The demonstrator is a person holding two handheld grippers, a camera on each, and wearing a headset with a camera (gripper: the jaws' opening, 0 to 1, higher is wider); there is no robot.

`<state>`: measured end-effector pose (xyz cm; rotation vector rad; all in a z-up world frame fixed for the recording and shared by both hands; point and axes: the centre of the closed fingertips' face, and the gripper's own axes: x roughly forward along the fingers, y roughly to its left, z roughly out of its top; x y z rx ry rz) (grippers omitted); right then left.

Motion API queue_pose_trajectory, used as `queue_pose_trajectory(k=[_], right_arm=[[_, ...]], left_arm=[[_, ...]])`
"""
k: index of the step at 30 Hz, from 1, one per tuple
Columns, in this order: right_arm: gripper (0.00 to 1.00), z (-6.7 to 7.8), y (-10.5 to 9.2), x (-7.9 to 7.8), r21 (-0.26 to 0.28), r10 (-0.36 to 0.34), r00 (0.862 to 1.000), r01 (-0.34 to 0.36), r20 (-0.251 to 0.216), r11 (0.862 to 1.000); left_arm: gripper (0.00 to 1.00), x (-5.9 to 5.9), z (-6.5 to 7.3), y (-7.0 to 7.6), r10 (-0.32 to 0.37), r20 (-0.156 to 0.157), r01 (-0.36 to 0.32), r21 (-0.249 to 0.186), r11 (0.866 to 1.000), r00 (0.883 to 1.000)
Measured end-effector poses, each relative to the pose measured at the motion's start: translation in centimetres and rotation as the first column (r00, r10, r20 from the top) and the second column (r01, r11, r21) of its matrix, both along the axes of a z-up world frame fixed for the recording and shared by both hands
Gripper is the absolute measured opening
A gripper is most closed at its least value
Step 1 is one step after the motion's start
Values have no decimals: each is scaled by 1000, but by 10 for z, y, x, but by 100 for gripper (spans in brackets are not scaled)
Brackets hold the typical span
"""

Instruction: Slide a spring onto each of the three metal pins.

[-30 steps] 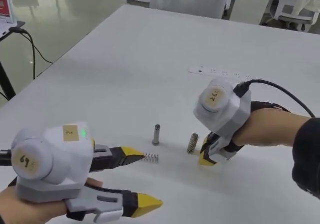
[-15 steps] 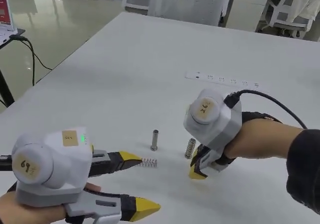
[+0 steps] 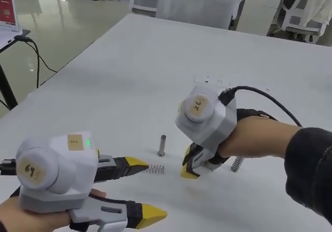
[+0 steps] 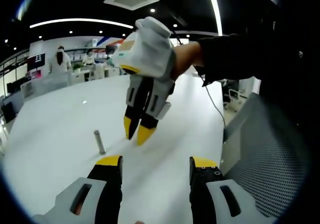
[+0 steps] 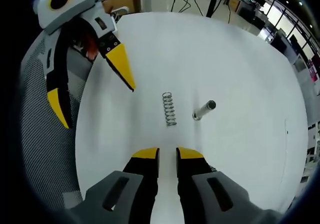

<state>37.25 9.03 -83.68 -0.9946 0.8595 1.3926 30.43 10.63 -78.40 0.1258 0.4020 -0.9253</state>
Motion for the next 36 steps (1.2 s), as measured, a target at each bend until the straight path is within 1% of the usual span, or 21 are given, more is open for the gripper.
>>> queue_pose_trajectory(k=[9,15,23,29,36], right_arm=[[11,-4,20,3,14,38,999,-38,4,999],[12,-9,28,3,18,55,999,-55,0,998],[12,-16,34,4,16,72,997,-72,-5,997],[12,-23,37,2,2,86,996,-86,-14,996],[11,-26,37,2,-11,102,995,-102,-12,995]], left_arm=[[48,0,-2,1,0,-5,0,4,1000,1000],[48,0,-3,1,0,-9,0,8,1000,1000],[48,0,-4,0,0,-13,0,12,1000,1000],[48,-1,-5,0,2,-15,-2,12,1000,1000],[48,0,-4,-1,4,-15,-4,8,1000,1000]])
